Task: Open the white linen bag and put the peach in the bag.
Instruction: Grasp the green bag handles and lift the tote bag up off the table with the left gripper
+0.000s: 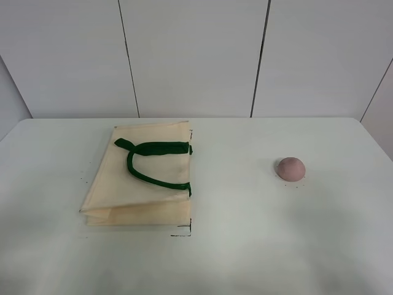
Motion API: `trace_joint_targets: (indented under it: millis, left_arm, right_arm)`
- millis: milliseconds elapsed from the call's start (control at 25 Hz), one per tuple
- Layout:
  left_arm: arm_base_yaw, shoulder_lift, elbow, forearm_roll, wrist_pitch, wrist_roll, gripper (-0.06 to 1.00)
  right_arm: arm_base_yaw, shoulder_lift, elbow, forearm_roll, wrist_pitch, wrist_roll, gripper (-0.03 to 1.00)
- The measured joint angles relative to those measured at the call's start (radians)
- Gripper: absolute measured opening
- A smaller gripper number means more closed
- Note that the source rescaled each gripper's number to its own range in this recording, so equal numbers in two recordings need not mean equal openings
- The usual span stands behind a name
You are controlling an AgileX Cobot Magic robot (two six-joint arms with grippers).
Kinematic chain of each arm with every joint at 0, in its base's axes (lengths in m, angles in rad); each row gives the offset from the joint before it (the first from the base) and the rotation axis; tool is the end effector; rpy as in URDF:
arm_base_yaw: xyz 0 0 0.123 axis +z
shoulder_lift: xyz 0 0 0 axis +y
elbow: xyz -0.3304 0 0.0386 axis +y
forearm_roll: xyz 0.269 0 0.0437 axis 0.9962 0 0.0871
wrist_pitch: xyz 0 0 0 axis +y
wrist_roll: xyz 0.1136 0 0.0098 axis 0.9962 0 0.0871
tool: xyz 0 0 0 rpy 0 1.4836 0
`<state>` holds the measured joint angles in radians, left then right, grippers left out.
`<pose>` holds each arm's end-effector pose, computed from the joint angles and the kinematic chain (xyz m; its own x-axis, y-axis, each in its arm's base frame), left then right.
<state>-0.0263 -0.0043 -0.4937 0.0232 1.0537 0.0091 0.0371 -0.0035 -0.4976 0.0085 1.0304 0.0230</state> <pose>-0.0134 0.0027 0.2755 -0.4510 0.0324 -0.8919 0.0176 0.9995 0.0275 -0.0126 0.0004 0.2791 -0.4286 0.0115 -0.9034 -0.0320 0.9991 0.0279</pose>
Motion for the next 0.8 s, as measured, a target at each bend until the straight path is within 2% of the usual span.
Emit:
trace_joint_targets:
  millis: [240,360,520,800]
  left_arm:
    - [0.0,0.0,-0.003,0.0,-0.001,-0.001,0.87]
    - [0.0,0.054,-0.051,0.001,0.001,-0.009,0.87]
    - [0.0,0.29,-0.189,0.001,0.001,-0.043,0.87]
    - [0.0,0.85,-0.472,0.003,-0.014,-0.05,0.87]
  right_arm:
    - [0.0,0.0,0.0,0.0,0.0,0.0,1.0]
    - [0.0,0.0,0.0,0.0,0.0,0.0,1.0]
    - [0.0,0.0,0.0,0.0,0.0,0.0,1.0]
    - [0.0,0.0,0.0,0.0,0.0,0.0,1.0]
